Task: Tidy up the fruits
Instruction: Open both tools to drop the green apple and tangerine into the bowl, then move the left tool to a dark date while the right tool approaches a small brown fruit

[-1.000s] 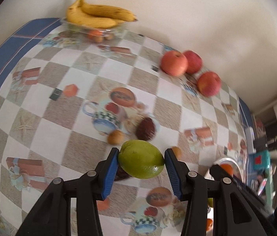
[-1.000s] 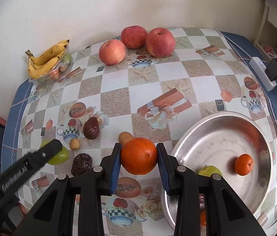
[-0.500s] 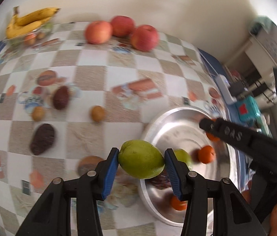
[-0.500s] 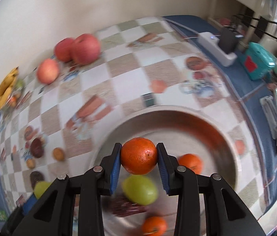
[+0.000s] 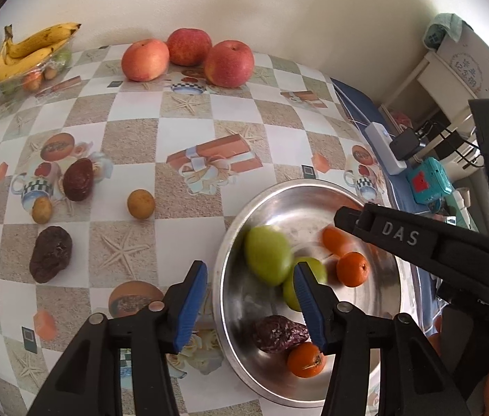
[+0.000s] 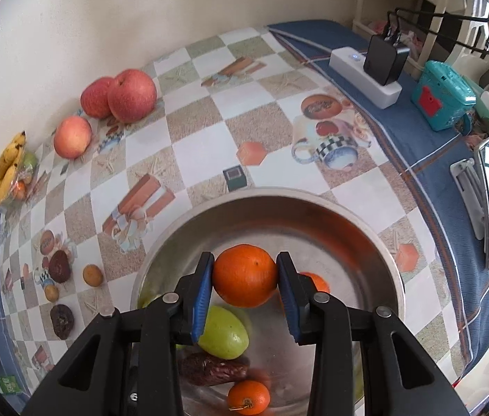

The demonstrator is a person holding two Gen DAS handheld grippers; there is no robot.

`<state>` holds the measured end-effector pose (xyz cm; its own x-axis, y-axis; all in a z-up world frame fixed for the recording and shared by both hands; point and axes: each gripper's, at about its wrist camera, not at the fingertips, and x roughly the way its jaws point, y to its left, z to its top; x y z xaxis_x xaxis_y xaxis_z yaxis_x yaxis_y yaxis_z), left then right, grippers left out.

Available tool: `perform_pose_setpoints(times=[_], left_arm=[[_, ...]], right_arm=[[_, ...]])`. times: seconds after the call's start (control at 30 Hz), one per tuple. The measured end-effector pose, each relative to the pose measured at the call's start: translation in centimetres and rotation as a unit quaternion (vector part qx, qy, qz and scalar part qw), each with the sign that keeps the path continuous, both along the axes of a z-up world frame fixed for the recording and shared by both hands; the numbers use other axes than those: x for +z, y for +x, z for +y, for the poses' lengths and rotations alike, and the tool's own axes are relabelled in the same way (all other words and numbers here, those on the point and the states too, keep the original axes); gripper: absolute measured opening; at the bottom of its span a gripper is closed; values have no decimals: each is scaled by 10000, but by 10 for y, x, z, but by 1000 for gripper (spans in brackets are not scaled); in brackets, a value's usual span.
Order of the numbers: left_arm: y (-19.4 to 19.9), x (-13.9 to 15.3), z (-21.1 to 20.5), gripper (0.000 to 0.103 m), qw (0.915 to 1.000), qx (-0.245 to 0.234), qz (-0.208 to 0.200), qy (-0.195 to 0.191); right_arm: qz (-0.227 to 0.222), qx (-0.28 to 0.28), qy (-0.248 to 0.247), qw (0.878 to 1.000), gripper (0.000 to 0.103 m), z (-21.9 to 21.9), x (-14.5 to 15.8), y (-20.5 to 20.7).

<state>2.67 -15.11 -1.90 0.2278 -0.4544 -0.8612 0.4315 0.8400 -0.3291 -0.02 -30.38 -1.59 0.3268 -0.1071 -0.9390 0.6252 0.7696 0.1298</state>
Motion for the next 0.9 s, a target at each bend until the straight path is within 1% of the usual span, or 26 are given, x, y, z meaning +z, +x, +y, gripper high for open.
perform_pose_setpoints(times=[0.2,0.27,0.4,0.53,0.67,0.7,0.73,0.8,0.9], left_arm=[[7,-3,10,57,9998,203,55,59],[11,-2,15,59,9996,283,33,80],[18,0,27,66,9985,501,-58,213],[30,-2,46,75,9953,880,-57,398],[42,-5,71,79,9883,1395,-50,622],[45,-5,78,89,9853,1551,-58,718],[48,-6,84,103,9829,1663,-68,783],[54,-6,98,103,9764,1948,-142,921],[60,-6,117,103,9679,2245,-188,1115]], right_arm=[[-34,64,-63,10000,38,4,2,0],[-24,85,-79,9999,38,5,2,1],[22,121,-45,9999,38,7,0,2],[40,195,-53,9998,38,11,-1,4],[104,295,-14,9995,38,16,-4,7],[135,335,-5,9993,38,17,-5,8],[150,367,-11,9992,38,19,-6,8],[188,452,-62,9988,38,23,-7,10],[183,663,-92,9976,38,31,-8,14]])
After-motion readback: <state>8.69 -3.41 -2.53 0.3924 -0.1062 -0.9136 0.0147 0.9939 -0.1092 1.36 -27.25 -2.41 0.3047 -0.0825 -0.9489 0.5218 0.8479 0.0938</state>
